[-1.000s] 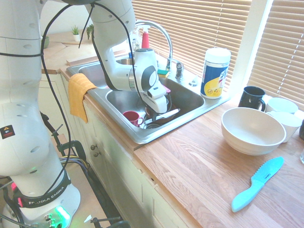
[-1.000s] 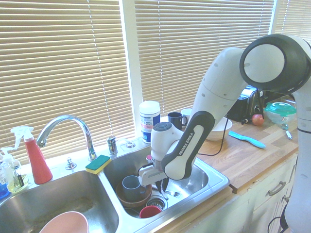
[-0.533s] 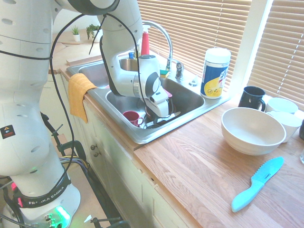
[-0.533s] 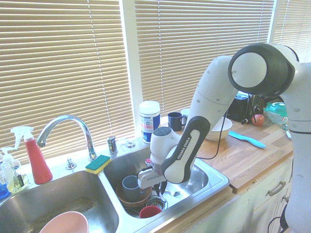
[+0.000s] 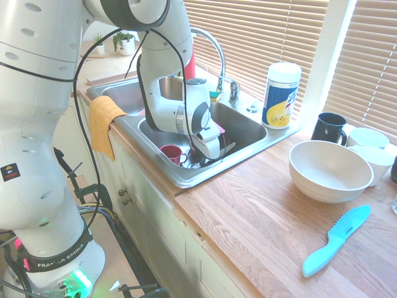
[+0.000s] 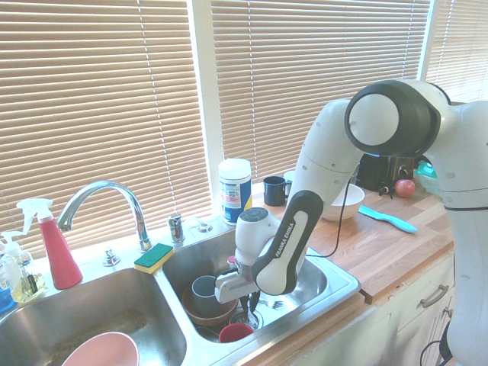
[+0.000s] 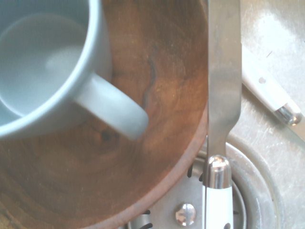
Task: Put the knife into the sink
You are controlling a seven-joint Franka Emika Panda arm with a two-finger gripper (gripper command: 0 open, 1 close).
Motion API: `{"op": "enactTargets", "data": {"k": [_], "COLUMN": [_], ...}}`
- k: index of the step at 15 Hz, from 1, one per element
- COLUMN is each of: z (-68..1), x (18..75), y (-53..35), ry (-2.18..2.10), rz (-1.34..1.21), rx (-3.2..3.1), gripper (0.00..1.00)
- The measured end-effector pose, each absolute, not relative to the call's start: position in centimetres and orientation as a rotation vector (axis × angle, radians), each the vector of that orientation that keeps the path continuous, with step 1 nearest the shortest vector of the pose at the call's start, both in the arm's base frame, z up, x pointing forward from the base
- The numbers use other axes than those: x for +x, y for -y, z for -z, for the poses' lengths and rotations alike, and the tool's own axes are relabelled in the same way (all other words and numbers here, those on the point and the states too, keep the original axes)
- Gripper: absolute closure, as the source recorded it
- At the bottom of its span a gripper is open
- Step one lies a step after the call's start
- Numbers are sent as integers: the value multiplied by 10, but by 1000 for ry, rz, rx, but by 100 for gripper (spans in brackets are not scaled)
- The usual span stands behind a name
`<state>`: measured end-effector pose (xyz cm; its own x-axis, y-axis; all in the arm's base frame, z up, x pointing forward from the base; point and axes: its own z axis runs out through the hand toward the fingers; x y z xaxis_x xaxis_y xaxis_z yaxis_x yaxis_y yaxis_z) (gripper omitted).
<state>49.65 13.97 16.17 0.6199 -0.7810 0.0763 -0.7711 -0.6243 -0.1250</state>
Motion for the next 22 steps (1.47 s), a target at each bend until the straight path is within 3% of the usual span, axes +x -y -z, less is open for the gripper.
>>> {"op": "enactTargets", "data": {"k": [16,22], "z": [-177,-260], "x": [507,502], "y": [-139,-135], "ry": [-1323,-1223], "rz": [202,226], "rx": [-2743,-2839], "gripper": [0,0]}}
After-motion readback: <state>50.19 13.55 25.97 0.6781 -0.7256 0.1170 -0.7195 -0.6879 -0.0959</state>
